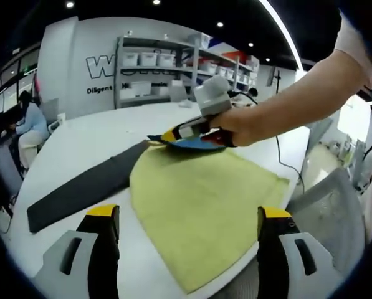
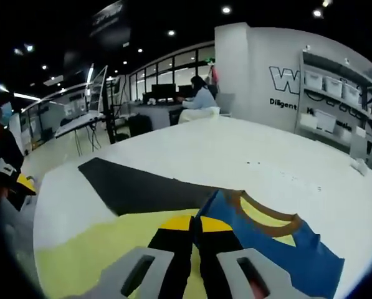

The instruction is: Fold the garment on the visible template until the final outline fits inside the template.

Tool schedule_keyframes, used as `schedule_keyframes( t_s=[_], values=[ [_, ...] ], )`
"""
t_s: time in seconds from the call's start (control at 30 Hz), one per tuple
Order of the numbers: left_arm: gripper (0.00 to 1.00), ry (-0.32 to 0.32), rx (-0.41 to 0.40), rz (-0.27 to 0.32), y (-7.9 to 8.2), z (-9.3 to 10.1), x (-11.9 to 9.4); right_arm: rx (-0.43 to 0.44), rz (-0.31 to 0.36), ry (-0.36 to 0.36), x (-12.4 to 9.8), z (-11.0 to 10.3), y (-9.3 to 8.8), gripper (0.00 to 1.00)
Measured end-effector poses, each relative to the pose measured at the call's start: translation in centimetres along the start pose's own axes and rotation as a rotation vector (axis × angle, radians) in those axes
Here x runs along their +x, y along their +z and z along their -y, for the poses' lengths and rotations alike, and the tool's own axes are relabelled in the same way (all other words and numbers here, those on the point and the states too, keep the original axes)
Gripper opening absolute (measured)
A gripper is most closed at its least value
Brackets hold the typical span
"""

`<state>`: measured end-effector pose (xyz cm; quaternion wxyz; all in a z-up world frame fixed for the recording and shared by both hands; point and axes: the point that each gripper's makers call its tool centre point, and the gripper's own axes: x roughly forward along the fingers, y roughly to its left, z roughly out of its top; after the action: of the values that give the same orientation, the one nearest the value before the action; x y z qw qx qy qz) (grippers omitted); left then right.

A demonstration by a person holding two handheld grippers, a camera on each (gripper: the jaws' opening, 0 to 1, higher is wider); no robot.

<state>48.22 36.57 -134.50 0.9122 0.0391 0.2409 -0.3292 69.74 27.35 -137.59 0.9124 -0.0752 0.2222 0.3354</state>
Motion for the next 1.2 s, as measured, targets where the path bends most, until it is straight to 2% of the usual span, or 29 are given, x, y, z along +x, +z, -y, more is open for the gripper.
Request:
schedule_keyframes(
  t_s=[0.27,0.6,0.83,0.9,0.97,1.07,1.2],
  values=[
    [0.9,0.007,-0.005,0.001,0.1,0.1,0.0,-0.014,-0.013,0.058,0.8,-2.7,-0.8,0.0],
    [0.9,0.028,-0.011,-0.003,0.0,0.0,-0.3,-0.006,-0.038,0.08,1.9,-3.6,-1.8,0.0],
    [0.89,0.039,-0.021,-0.009,-0.4,0.1,-0.4,-0.039,-0.066,0.137,2.3,-5.1,-2.8,0.0],
    [0.89,0.04,-0.026,-0.004,-0.2,0.1,-0.4,-0.085,-0.099,0.139,2.3,-5.0,-3.6,0.0],
    [0.89,0.042,-0.024,-0.005,-0.2,0.2,-0.4,-0.037,-0.105,0.181,2.3,-5.8,-4.0,0.0],
    [0.9,0.045,-0.026,-0.006,-0.2,0.1,-0.3,-0.076,-0.106,0.209,2.0,-6.6,-4.1,0.06],
    [0.9,0.049,-0.026,-0.005,0.0,-0.1,-0.2,-0.044,-0.077,0.215,0.9,-6.5,-3.5,0.07]
  ],
)
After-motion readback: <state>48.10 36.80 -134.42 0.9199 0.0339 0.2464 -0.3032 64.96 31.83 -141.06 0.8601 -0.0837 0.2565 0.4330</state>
